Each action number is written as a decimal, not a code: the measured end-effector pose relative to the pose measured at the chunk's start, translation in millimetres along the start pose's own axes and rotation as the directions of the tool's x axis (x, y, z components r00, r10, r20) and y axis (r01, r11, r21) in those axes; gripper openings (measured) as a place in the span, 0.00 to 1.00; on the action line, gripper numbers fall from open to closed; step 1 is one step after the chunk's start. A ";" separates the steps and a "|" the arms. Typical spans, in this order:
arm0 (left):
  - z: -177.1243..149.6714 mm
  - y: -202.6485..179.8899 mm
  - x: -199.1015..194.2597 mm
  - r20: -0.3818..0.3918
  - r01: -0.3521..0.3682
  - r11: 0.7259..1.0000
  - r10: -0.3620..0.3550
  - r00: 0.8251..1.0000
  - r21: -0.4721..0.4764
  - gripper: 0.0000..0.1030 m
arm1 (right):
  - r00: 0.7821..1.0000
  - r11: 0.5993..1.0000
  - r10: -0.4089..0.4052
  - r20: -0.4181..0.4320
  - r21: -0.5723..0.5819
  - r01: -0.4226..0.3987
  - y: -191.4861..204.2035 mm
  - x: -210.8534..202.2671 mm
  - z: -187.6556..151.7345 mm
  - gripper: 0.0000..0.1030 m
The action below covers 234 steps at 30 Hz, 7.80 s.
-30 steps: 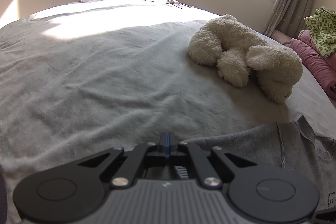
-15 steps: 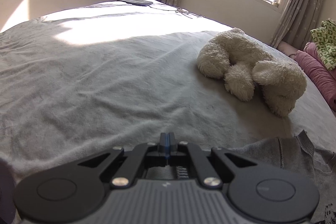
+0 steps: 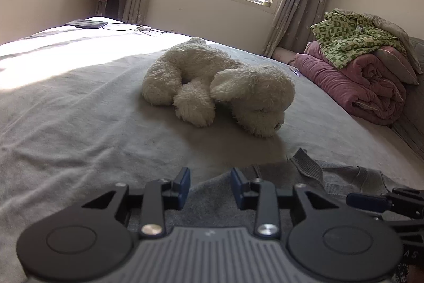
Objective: Fold clothes
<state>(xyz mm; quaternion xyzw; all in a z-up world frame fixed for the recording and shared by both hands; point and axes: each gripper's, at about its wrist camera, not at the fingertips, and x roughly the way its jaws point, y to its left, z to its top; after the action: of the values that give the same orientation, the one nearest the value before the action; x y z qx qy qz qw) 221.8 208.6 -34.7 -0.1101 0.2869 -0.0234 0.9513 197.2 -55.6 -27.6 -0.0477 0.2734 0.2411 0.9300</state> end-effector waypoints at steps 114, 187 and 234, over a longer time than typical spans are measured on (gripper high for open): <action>-15.8 -25.8 43.2 0.003 -0.062 0.996 0.062 0.998 0.070 0.92 | 0.844 0.810 -0.520 -0.130 0.237 0.536 -276.6 -87.5 -106.5 0.77; -19.8 12.1 -12.9 -0.033 -0.219 0.967 0.225 0.974 0.129 0.12 | 0.744 0.718 -0.649 -0.158 0.195 0.668 -282.1 -99.9 -109.7 0.02; -158.7 -71.8 -144.4 -0.047 -0.021 0.977 0.031 0.998 0.210 0.69 | 0.924 0.887 -0.365 -0.114 0.260 0.382 -116.9 -206.3 -172.5 0.64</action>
<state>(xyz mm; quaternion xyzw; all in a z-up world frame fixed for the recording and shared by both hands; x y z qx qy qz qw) 15.3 123.1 -69.4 -0.0048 0.3081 -0.0437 0.9503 17.5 -283.6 -69.0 0.0238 0.3186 0.0155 0.9475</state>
